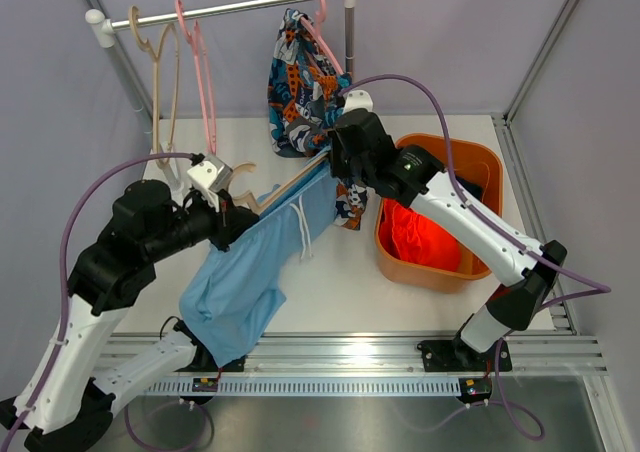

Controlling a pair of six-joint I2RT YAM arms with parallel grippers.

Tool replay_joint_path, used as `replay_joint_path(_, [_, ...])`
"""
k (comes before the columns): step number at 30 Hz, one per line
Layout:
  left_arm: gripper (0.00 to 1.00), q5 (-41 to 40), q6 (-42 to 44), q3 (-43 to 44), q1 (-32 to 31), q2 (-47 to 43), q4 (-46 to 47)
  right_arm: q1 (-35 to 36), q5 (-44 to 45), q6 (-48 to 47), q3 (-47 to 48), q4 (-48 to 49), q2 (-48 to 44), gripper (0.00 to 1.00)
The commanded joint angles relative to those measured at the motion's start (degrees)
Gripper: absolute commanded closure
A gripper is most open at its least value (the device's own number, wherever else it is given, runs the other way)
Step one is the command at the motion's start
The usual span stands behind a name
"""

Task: Remove the shorts from the hanger

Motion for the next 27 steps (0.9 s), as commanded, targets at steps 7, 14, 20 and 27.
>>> replay_joint_path(7, [1.0, 6.84, 0.66, 2.74, -0.4, -4.45, -1.94, -6.19, 6.39, -0.22, -1.07, 1.49, 0.04, 1.0])
replay_joint_path(14, [1.0, 6.67, -0.04, 2.65, -0.31, -6.56, 0.08, -6.28, 4.99, 0.75, -3.7, 2.02, -0.57, 1.0])
replay_joint_path(20, [1.0, 6.4, -1.0, 1.68, -0.4, -8.58, 3.59, -6.37, 4.81, 1.01, -6.69, 3.16, -1.8, 1.0])
replay_joint_path(27, [1.0, 4.3, -1.97, 1.33, -0.31, -9.11, 6.84, -6.28, 1.92, 1.54, -8.9, 4.21, -3.21, 1.0])
